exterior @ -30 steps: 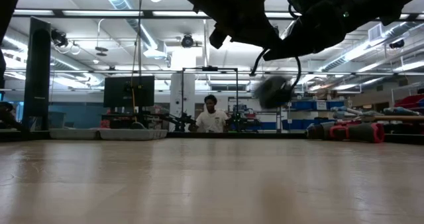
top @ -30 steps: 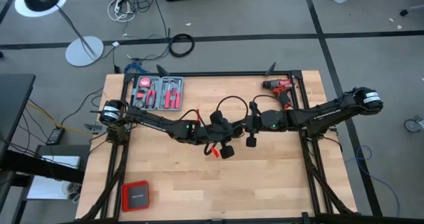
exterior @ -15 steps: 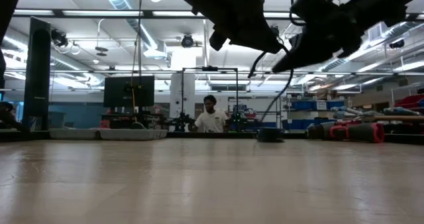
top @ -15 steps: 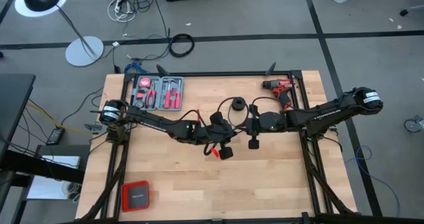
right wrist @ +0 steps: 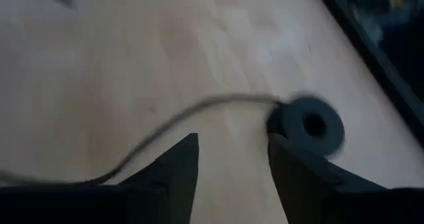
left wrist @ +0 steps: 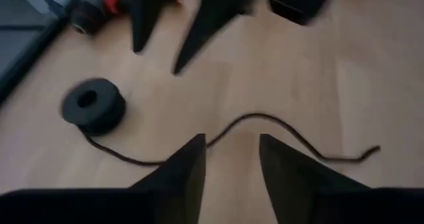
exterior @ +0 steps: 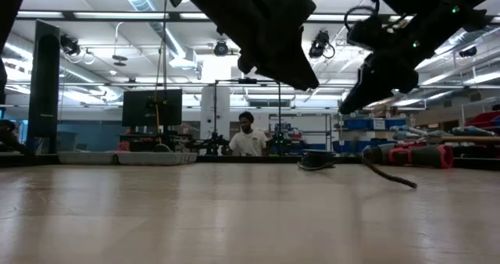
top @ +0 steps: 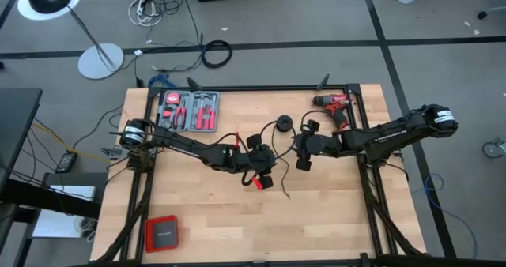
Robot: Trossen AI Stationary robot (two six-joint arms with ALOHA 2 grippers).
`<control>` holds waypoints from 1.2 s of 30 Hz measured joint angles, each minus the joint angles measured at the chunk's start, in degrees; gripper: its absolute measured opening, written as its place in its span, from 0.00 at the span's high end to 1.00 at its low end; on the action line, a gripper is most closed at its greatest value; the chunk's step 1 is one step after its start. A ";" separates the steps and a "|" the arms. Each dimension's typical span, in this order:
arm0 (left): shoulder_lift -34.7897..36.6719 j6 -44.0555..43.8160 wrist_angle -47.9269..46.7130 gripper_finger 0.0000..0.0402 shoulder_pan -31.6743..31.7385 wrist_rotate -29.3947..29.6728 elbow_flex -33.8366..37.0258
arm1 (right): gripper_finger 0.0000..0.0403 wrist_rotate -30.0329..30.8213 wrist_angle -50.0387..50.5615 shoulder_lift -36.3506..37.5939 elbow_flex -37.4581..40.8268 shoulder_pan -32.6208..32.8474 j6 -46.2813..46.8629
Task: Coil cords
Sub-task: Coil the black wire on the spool
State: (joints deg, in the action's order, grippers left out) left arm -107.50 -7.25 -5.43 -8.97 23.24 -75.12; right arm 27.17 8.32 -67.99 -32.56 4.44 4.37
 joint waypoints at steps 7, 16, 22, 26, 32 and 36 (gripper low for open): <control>0.00 0.94 -2.53 0.58 0.99 4.77 0.45 | 0.57 -5.19 2.29 -0.35 0.00 -9.49 2.63; 0.00 1.41 -2.62 0.59 9.12 -1.59 0.45 | 0.61 -16.47 1.52 -0.35 0.00 -20.99 -0.09; -0.92 1.59 0.10 0.59 16.47 -17.47 0.43 | 0.65 -31.93 -0.12 -0.33 0.00 -30.79 0.71; -2.28 -3.07 0.88 0.59 21.31 -27.00 0.47 | 0.67 -39.21 -0.08 -0.33 0.00 -35.23 1.36; -4.76 -10.23 4.63 0.59 27.93 -36.71 0.39 | 0.68 -45.78 -0.52 -1.18 -0.02 -41.56 1.56; -7.25 -14.16 9.69 0.59 30.97 -46.52 0.44 | 0.68 -51.06 -0.75 -4.04 -0.04 -44.41 2.02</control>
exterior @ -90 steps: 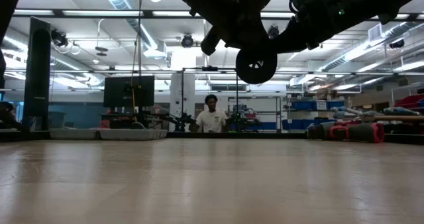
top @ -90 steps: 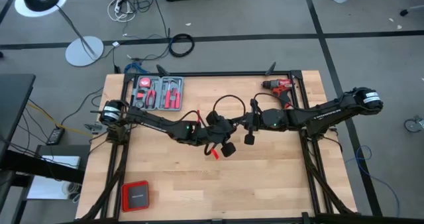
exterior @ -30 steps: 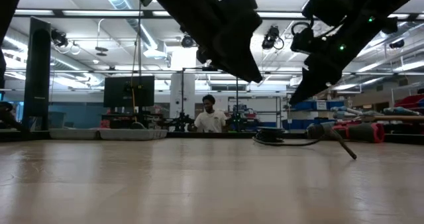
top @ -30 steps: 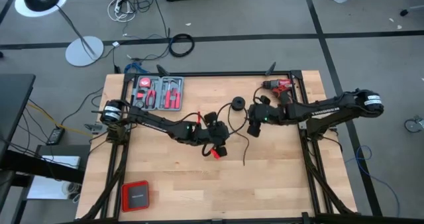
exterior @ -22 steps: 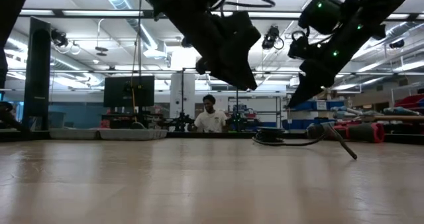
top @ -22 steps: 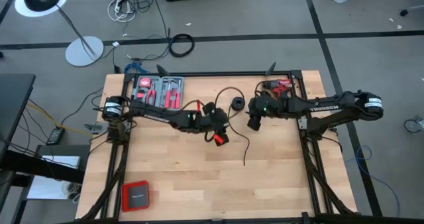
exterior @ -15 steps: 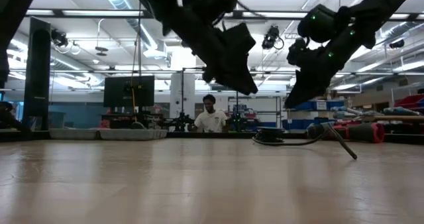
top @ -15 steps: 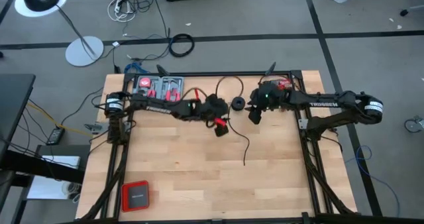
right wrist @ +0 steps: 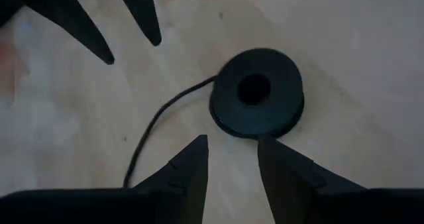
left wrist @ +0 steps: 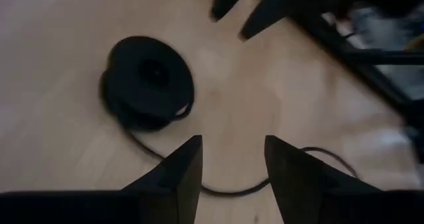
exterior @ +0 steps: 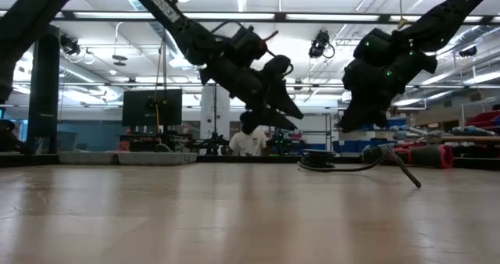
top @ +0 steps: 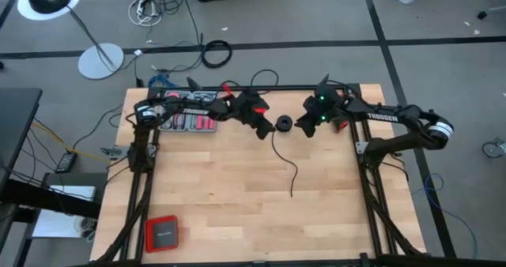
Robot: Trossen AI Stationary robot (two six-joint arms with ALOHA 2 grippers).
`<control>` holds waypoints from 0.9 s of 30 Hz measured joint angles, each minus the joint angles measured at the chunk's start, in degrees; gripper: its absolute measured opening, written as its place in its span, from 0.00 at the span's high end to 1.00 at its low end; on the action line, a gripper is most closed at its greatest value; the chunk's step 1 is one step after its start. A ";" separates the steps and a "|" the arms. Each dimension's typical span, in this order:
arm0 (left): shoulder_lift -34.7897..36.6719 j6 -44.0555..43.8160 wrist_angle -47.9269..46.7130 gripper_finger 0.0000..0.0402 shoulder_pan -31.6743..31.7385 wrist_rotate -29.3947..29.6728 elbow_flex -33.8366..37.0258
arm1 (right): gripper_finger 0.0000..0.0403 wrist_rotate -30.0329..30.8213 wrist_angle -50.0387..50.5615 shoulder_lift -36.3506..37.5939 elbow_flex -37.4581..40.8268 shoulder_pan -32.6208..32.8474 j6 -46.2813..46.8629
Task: Coil cords
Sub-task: Coil the black wire on the spool
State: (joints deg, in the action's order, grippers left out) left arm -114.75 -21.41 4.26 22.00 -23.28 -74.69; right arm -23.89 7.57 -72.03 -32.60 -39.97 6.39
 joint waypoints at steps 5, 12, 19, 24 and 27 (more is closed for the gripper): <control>-2.28 -4.64 1.90 0.59 2.88 -6.93 -0.05 | 0.68 -2.51 -2.30 -5.65 0.02 -1.62 0.00; -2.31 -7.84 2.37 0.59 3.92 -7.47 -0.07 | 0.68 -8.84 -10.72 -12.91 0.00 -4.81 1.54; -2.30 -7.76 2.11 0.59 4.77 -9.63 -0.10 | 0.68 -13.93 -16.13 -17.50 -0.59 -4.42 2.20; -2.30 -7.87 1.39 0.59 5.07 -10.89 -0.10 | 0.68 -13.89 -16.09 -18.80 -2.47 -2.02 -1.10; -2.30 -9.06 0.86 0.59 5.05 -11.09 -0.10 | 0.68 -13.43 -16.17 -18.80 -3.86 -0.67 -2.45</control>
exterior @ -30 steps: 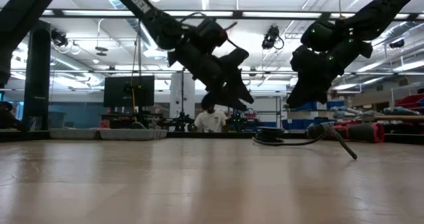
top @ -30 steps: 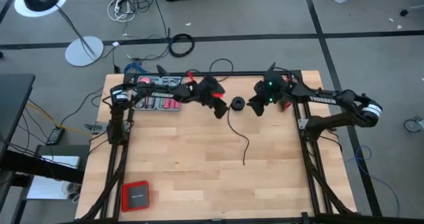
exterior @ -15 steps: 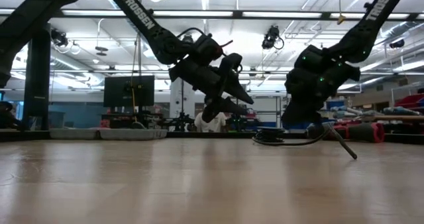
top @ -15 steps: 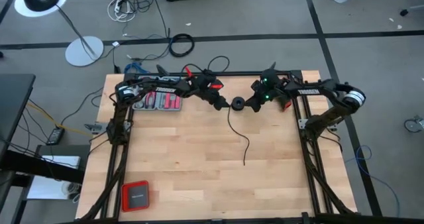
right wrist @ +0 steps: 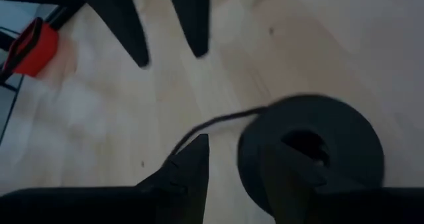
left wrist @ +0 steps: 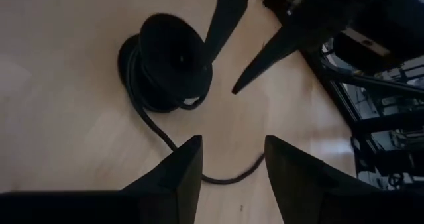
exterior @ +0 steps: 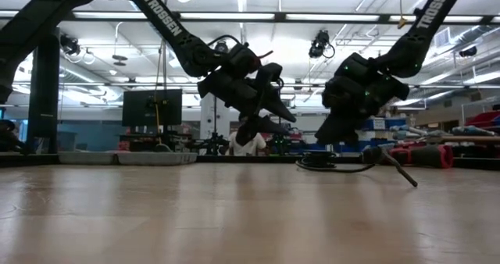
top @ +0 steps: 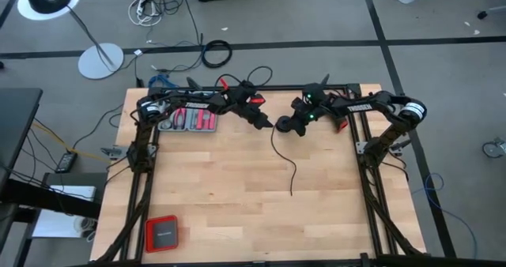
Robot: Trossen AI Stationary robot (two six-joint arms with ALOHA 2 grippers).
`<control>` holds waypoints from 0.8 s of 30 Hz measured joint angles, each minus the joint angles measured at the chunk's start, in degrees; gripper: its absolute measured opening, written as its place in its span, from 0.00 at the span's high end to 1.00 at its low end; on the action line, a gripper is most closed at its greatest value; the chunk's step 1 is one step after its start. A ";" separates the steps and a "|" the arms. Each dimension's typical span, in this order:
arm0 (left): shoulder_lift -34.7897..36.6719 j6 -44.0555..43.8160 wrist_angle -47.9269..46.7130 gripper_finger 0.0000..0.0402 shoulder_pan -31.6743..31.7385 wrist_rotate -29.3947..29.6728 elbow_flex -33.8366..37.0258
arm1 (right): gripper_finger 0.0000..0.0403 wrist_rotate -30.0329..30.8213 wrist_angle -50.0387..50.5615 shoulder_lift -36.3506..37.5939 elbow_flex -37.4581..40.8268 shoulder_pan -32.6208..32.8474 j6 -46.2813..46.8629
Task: Coil cords
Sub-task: Coil the black wire on the spool
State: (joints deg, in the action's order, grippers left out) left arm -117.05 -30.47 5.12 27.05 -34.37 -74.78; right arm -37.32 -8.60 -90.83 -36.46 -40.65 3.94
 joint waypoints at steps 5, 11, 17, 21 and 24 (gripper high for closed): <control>0.00 -2.99 -0.53 0.59 -0.65 -2.67 0.00 | 0.68 -0.20 0.74 0.00 -1.31 1.64 -1.40; 0.00 -1.10 0.88 0.59 -4.20 -3.45 -0.11 | 0.68 2.00 1.59 0.49 -2.20 0.85 -1.06; 0.00 8.82 -12.91 0.61 -5.70 3.29 -6.34 | 0.68 5.00 8.35 0.44 -4.36 -2.81 2.04; 0.04 16.74 -25.02 0.61 -6.37 10.31 -13.25 | 0.67 7.82 14.53 0.44 -6.25 -3.08 0.32; 0.11 19.44 -28.34 0.61 -5.80 12.45 -15.26 | 0.66 10.42 16.57 0.44 -7.57 -2.97 -0.84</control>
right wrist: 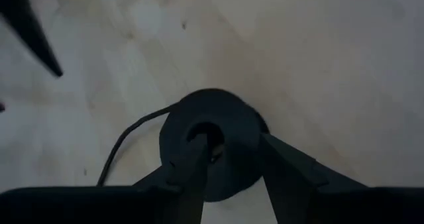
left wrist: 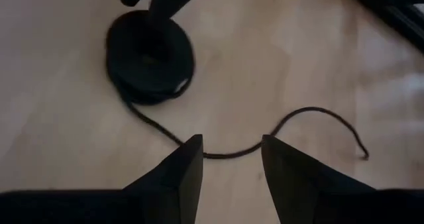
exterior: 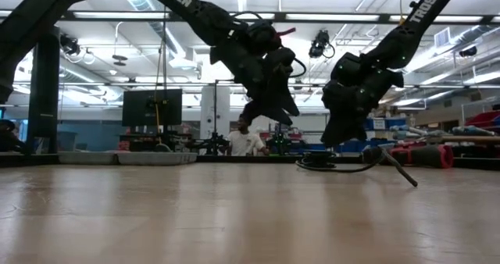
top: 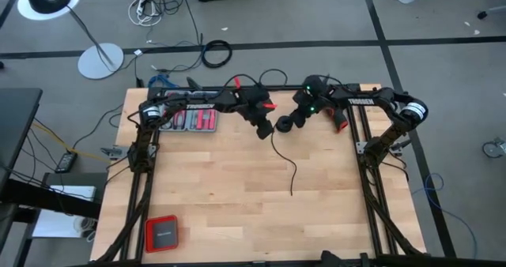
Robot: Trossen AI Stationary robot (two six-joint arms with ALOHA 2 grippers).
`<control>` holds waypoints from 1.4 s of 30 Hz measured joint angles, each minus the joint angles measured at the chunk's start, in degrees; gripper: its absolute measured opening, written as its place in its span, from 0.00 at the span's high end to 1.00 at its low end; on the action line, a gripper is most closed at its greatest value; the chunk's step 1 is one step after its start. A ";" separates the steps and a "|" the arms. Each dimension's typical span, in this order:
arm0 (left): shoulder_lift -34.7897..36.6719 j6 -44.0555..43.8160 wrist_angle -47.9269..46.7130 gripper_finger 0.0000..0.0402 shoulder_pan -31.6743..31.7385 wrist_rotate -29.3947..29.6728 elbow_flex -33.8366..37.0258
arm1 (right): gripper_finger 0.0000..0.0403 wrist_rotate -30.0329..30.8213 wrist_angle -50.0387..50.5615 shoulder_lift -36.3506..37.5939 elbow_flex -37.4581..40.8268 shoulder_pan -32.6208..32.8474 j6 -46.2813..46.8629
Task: Coil cords
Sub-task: Coil the black wire on the spool
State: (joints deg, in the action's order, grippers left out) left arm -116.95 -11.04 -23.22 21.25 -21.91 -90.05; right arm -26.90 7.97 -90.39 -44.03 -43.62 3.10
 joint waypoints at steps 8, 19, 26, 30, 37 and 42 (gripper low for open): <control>-0.02 0.16 -4.00 0.61 4.43 -1.42 2.95 | 0.66 0.97 2.04 -0.39 -1.93 0.07 -3.29; -0.03 -2.67 1.18 0.61 4.55 -2.53 6.94 | 0.66 3.74 6.49 -0.39 -1.93 1.76 -5.25; -0.04 -3.17 1.67 0.61 2.16 -2.77 7.55 | 0.66 3.42 7.95 -0.42 -1.92 4.82 -6.80; -0.04 -2.94 2.64 0.61 1.45 -2.63 7.55 | 0.66 2.60 7.67 -0.42 -1.92 6.57 -7.14; -0.04 -3.27 2.84 0.61 2.76 -3.95 7.55 | 0.66 5.52 7.56 -0.42 -1.92 4.41 -7.69; -0.04 -7.31 5.35 0.61 3.70 -7.14 7.94 | 0.66 0.39 7.24 -0.42 -1.92 3.03 -7.30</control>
State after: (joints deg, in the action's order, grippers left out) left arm -116.99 -18.35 -17.87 24.94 -29.05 -82.11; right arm -26.51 15.22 -90.80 -45.95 -40.58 -4.20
